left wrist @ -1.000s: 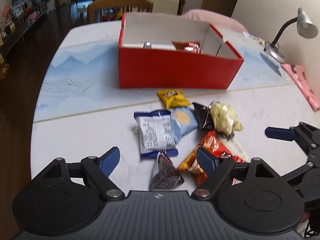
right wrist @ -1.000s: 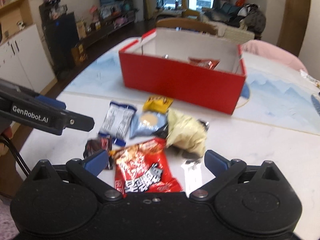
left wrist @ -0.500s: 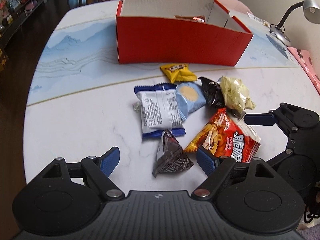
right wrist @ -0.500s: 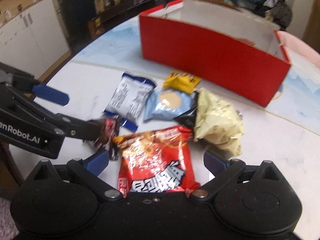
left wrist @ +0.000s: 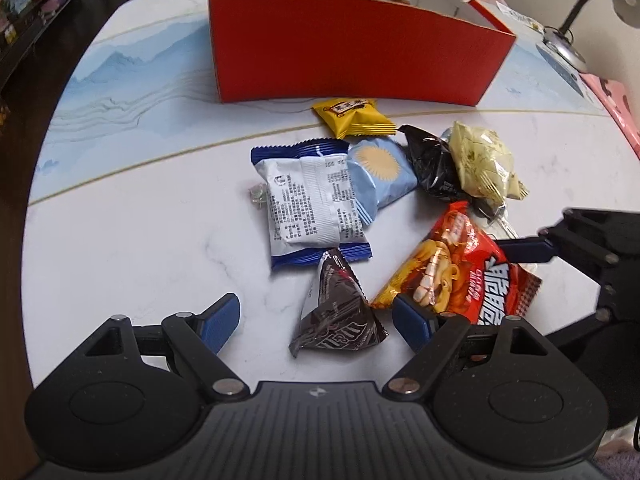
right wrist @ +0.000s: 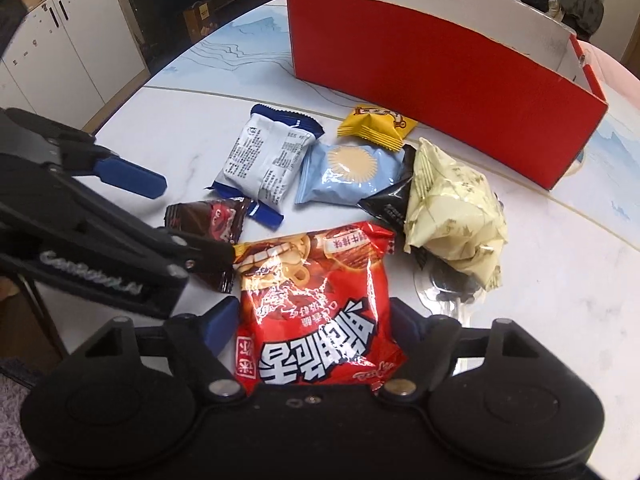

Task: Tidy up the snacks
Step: 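Grasp the dark chocolate packet with left tool while right tool grasps red chip bag, then carry both snacks into the red box and open both tools, then withdraw both tools from the box toward the remaining snacks, then grasp the blue-white biscuit pack with left tool while right tool grasps pale yellow bag, then carry both snacks into the red box and open both tools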

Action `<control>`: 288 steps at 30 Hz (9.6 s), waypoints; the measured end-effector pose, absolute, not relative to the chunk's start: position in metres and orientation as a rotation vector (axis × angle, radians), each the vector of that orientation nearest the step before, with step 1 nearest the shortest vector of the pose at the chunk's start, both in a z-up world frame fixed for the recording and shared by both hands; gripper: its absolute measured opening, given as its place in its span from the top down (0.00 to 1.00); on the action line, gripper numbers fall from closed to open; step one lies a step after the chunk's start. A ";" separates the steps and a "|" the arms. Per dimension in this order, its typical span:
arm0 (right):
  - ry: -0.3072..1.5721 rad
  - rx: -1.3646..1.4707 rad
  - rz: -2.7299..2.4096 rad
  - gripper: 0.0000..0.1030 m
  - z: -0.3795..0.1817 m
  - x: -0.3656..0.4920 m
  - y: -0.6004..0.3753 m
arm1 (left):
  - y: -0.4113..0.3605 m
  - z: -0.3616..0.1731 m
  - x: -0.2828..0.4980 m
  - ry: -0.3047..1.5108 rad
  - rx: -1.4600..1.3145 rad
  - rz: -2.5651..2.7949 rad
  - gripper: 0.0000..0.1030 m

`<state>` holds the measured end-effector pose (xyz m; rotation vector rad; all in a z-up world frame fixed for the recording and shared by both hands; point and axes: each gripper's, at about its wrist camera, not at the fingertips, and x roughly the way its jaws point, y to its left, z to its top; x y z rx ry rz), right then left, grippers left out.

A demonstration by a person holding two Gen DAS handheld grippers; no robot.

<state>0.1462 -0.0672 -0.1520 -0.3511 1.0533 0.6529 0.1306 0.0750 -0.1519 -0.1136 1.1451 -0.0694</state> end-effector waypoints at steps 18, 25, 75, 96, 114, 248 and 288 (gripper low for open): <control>1.064 -0.393 0.611 0.19 -0.154 0.134 -0.070 | 0.077 -0.159 0.140 1.162 -0.182 -0.098 0.35; 1.073 -0.388 0.599 0.28 -0.153 0.135 -0.073 | 0.076 -0.159 0.138 1.160 -0.190 -0.133 0.62; 0.852 -0.103 0.445 0.30 -0.001 0.312 -0.100 | 0.092 0.002 0.274 0.894 -0.115 -0.051 0.70; 1.006 -0.253 0.464 0.30 -0.071 0.386 -0.053 | 0.089 -0.074 0.385 1.136 -0.030 0.015 0.70; 1.058 -0.255 0.475 0.21 -0.093 0.400 -0.052 | 0.079 -0.107 0.390 1.209 0.018 0.012 0.69; 1.060 0.108 0.420 0.45 -0.100 0.193 -0.127 | 0.088 -0.126 0.177 1.091 -0.247 0.010 0.53; 0.811 -0.030 0.421 0.45 -0.016 0.268 -0.114 | 0.091 -0.019 0.250 0.914 -0.211 0.011 0.53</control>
